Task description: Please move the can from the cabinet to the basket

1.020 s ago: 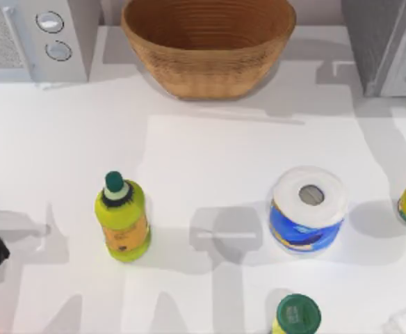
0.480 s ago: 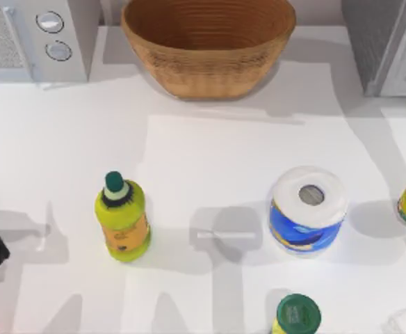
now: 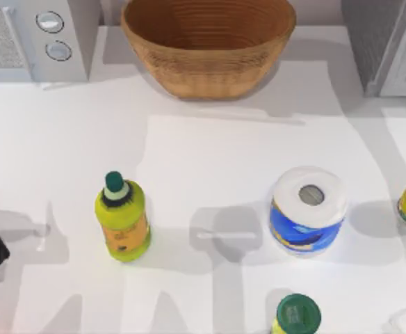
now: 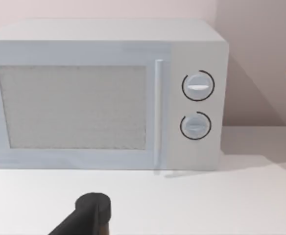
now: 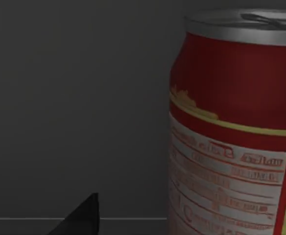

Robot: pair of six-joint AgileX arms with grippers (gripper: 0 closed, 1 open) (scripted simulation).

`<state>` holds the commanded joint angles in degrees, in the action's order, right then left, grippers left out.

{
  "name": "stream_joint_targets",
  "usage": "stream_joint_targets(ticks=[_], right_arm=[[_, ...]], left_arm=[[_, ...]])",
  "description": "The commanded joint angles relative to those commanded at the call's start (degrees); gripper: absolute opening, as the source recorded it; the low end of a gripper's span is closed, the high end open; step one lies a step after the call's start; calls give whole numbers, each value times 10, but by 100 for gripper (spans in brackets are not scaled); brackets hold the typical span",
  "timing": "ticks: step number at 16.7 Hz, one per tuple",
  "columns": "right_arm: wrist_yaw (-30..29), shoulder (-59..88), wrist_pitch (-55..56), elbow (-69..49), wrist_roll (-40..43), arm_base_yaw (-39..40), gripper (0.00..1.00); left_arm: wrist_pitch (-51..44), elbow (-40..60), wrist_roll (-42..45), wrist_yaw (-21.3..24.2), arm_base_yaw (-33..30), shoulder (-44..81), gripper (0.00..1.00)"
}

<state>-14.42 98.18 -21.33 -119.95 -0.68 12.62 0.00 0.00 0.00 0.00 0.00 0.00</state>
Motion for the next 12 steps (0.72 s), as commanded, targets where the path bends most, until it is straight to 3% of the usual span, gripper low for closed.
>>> stream_joint_targets(ticks=[5, 10, 12], right_arm=[[11, 75, -16, -92, 0, -12, 100], [13, 84, -18, -102, 0, -14, 100], [13, 84, -18, -102, 0, -14, 85]], left_arm=[[0, 0, 0, 0, 0, 0, 100], [0, 0, 0, 0, 0, 0, 100], [0, 0, 0, 0, 0, 0, 100]])
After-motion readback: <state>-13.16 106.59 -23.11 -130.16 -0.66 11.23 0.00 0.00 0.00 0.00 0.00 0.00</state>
